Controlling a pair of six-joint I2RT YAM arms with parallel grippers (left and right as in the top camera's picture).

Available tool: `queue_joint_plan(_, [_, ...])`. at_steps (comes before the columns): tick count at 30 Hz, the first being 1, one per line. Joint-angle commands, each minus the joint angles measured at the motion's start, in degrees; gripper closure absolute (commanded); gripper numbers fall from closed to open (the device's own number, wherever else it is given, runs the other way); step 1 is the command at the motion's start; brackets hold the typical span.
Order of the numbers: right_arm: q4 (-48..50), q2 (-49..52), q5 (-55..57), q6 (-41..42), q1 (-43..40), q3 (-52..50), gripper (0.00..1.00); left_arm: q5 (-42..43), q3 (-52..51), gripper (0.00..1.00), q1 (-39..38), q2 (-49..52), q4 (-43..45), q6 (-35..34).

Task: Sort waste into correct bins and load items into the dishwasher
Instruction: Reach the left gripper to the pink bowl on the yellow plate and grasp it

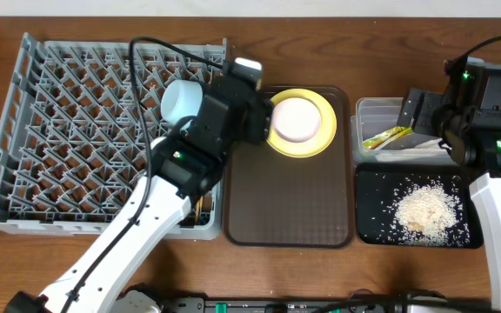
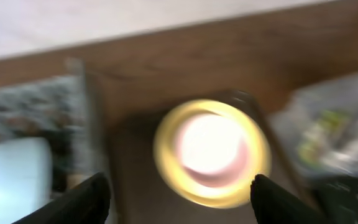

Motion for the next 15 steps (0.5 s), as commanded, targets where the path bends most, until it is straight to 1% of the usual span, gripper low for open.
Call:
queue_joint_plan(1, [-0.3, 0.2, 0.5, 0.6, -0.3, 0.5, 0.01, 8.7, 0.4, 0.27, -3.8, 4.9, 0.4, -4.2])
queue_joint_plan(4, [-0.3, 0.2, 0.5, 0.6, -0.3, 0.5, 0.01, 8.7, 0.4, 0.31, -6.1, 10.1, 4.2, -4.2])
queue_joint_plan(5, [-0.3, 0.2, 0.5, 0.6, -0.3, 0.5, 0.01, 8.7, 0.4, 0.35, -7.2, 13.0, 7.2, -4.2])
queue_joint_plan(8, [-0.3, 0.2, 0.5, 0.6, -0.3, 0.5, 0.01, 8.7, 0.4, 0.4, -8.9, 17.4, 12.6, -3.7])
queue_joint_plan(13, [-0.3, 0.2, 0.5, 0.6, -0.3, 0.5, 0.01, 8.4, 0.4, 0.42, -11.0, 23.8, 20.4, 0.3])
queue_joint_plan(15, [-0.3, 0.2, 0.5, 0.6, -0.3, 0.5, 0.01, 5.0, 0.4, 0.41, -11.4, 26.8, 23.2, 1.1])
